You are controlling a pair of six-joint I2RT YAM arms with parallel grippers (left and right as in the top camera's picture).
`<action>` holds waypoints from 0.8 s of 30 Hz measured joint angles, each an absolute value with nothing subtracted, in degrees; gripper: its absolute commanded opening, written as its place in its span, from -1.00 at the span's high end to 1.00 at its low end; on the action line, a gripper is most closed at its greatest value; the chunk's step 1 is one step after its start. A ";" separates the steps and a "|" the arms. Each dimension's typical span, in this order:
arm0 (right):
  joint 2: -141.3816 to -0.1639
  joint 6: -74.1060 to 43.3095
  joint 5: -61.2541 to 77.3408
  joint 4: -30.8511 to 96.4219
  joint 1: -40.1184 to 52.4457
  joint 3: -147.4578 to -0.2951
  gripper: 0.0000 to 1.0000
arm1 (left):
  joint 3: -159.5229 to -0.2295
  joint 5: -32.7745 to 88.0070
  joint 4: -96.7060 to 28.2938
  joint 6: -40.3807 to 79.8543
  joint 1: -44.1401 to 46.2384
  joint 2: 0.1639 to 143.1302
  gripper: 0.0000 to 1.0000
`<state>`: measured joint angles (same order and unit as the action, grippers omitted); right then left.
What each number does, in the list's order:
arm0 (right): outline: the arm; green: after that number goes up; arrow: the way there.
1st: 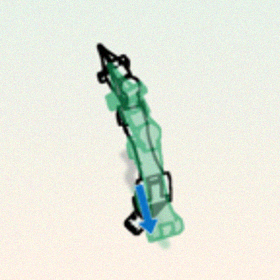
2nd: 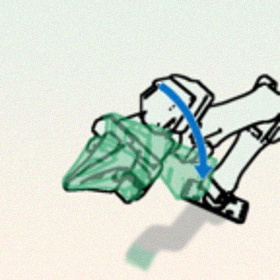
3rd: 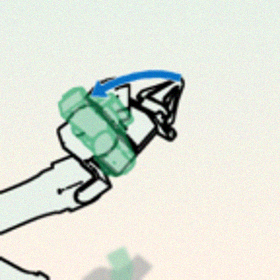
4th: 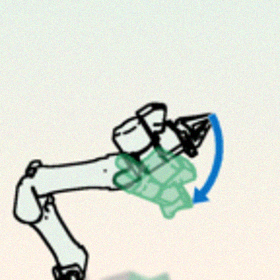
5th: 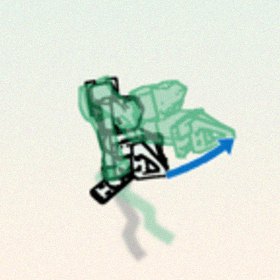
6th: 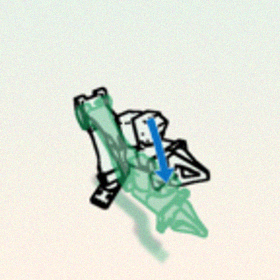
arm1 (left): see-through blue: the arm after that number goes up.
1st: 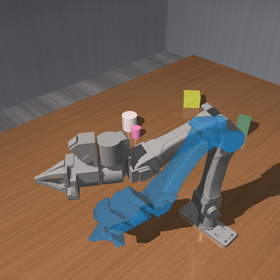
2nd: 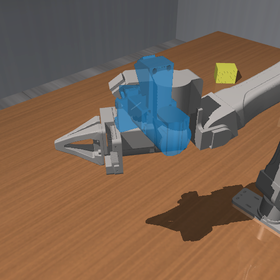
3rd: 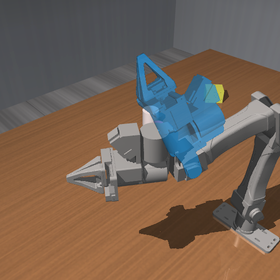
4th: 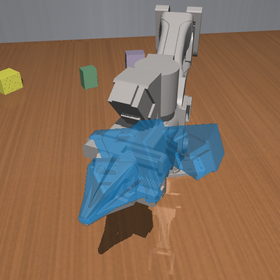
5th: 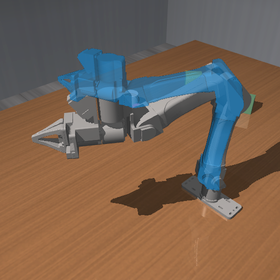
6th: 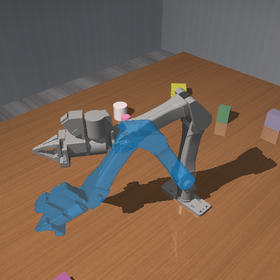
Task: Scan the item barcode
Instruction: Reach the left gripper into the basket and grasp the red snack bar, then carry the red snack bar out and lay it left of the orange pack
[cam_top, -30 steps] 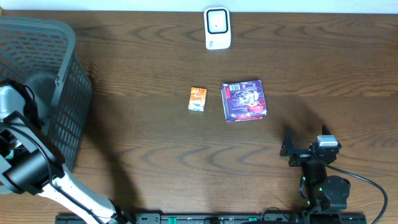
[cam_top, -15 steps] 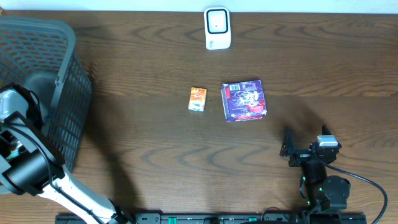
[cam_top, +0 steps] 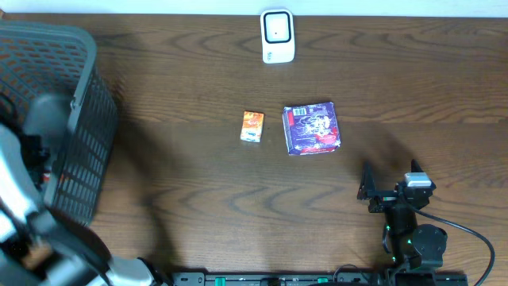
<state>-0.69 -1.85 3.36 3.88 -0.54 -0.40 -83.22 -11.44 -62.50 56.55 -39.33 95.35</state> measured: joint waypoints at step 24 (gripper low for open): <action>-0.69 -1.85 3.36 3.88 -0.54 -0.40 -0.98 | -84.25 33.04 -38.57 12.10 2.46 69.95 0.85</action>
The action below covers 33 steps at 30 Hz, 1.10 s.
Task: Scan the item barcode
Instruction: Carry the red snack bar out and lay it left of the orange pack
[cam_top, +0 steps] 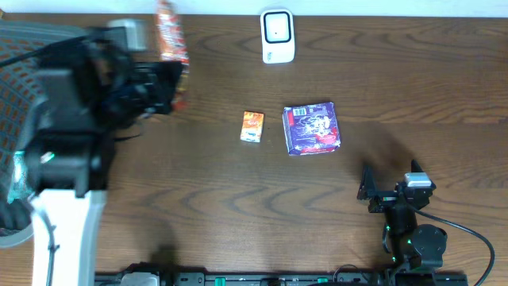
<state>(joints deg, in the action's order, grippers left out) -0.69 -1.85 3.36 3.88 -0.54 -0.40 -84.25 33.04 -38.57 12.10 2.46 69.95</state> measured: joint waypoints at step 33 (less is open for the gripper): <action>-0.69 -1.85 3.33 3.88 -0.54 -0.40 -0.98 | -84.27 -21.06 -35.51 27.05 29.61 117.75 0.67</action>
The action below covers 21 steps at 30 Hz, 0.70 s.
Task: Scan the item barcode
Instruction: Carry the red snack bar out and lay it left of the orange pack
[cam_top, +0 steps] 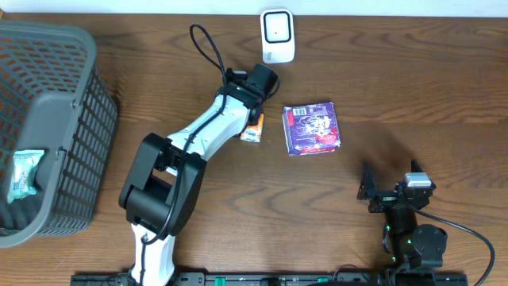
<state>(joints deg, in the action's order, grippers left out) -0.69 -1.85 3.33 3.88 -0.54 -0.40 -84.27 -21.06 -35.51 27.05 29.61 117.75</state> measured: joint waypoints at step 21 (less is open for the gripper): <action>-0.69 -1.85 3.36 3.88 -0.54 -0.40 -0.99 | -87.07 -10.57 -40.36 26.76 28.10 105.78 0.21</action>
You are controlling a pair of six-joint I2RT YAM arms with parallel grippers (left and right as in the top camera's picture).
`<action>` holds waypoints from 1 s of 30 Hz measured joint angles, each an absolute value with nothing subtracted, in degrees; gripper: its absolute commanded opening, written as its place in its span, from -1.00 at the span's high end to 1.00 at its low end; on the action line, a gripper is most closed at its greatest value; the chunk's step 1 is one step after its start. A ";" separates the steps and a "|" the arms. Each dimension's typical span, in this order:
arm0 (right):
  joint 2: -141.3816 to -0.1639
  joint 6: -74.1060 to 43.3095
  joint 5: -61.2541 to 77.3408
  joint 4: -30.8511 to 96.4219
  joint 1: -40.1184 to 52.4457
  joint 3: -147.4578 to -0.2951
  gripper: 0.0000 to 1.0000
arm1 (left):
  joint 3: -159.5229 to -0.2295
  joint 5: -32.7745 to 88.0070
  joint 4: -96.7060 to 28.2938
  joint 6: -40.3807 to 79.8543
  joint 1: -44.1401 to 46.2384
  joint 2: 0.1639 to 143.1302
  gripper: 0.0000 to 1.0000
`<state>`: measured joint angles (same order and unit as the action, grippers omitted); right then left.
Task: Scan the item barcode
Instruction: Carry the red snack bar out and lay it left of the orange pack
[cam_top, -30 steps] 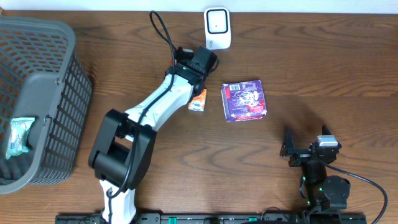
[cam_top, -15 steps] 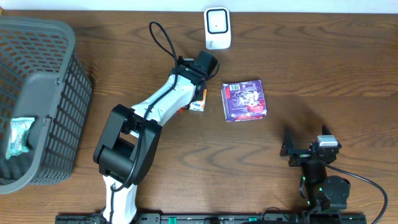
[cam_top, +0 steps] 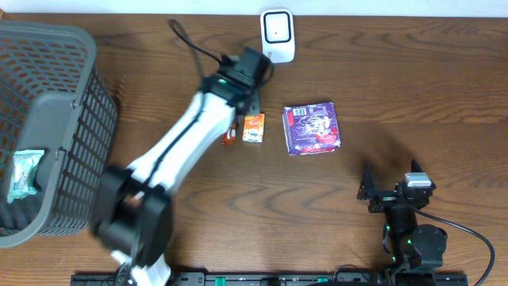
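The white barcode scanner (cam_top: 278, 36) stands at the table's far edge. My left arm reaches up from the near left, and my left gripper (cam_top: 252, 97) hangs just left of and below the scanner, blurred, so its jaws cannot be read. A sliver of a red-orange packet (cam_top: 229, 133) shows beside the forearm; whether it is held or lying on the table is unclear. A small orange box (cam_top: 253, 128) and a purple packet (cam_top: 313, 127) lie mid-table. My right gripper (cam_top: 367, 191) rests near the front right, away from all items.
A dark mesh basket (cam_top: 79, 119) fills the left side, with a pale green packet (cam_top: 24, 175) inside. Cables run along the near table edge by the right arm's base.
My left gripper has shifted slightly up and left beside the scanner. The orange box, half covered before, is now in full view, and a red-orange sliver shows left of it. Right arm unchanged.
My left arm was first down at the basket. It then rose at the far left, holding a red-orange packet clear of the basket. After that it stretched across to the scanner, with the packet hidden beneath it. Now it stays there, slightly shifted.
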<state>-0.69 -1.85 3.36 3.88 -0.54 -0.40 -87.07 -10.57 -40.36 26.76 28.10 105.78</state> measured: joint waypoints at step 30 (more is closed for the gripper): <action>-0.69 -1.85 3.33 3.88 -0.54 -0.40 -0.99 | -87.22 -0.23 -33.67 28.56 20.36 120.55 0.85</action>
